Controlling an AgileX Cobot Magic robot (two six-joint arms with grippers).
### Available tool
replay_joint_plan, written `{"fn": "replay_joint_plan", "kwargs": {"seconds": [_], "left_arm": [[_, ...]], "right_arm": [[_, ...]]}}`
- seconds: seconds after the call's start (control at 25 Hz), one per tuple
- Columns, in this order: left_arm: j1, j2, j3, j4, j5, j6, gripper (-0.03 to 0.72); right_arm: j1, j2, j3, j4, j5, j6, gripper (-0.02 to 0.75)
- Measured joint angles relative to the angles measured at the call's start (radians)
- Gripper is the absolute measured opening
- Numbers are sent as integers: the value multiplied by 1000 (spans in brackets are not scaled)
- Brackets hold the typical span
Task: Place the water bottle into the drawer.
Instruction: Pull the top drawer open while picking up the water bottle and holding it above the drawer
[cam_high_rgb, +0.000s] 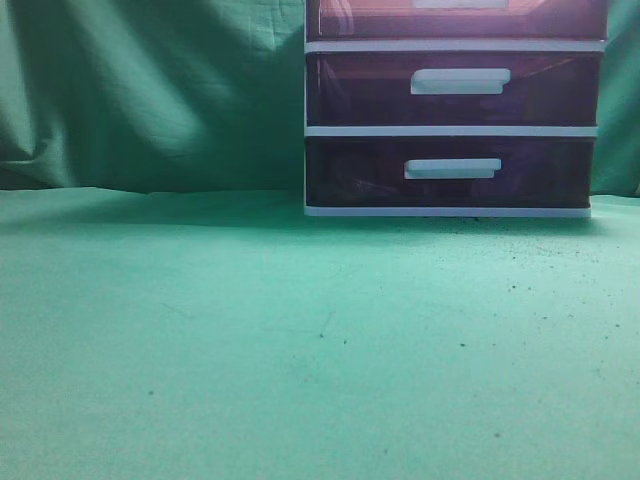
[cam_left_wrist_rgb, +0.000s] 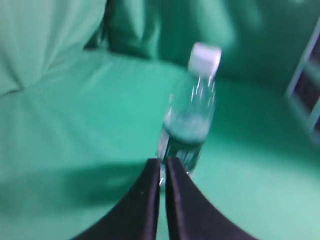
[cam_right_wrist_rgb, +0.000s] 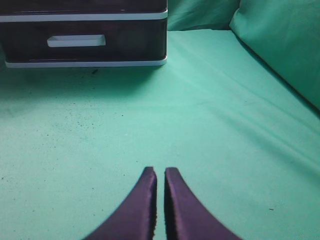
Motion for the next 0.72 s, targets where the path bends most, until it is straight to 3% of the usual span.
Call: {"fn": "replay_joint_plan", "kwargs": {"seconds": [0.2, 0.36, 0.44, 0.6, 0.72], "left_arm": [[0, 0, 0, -251, -267, 0, 0], [0, 0, 0, -281, -421, 0, 0], [0, 0, -23, -241, -358, -11, 0], [0, 38, -197, -198, -91, -13, 0], [-4, 134, -289, -194, 9, 1, 0]], "right_arm": [[0, 0, 0, 0, 0, 0, 0], [0, 0, 0, 0, 0, 0, 0], [0, 0, 0, 0, 0, 0, 0], [0, 0, 0, 0, 0, 0, 0], [0, 0, 0, 0, 0, 0, 0]]}}
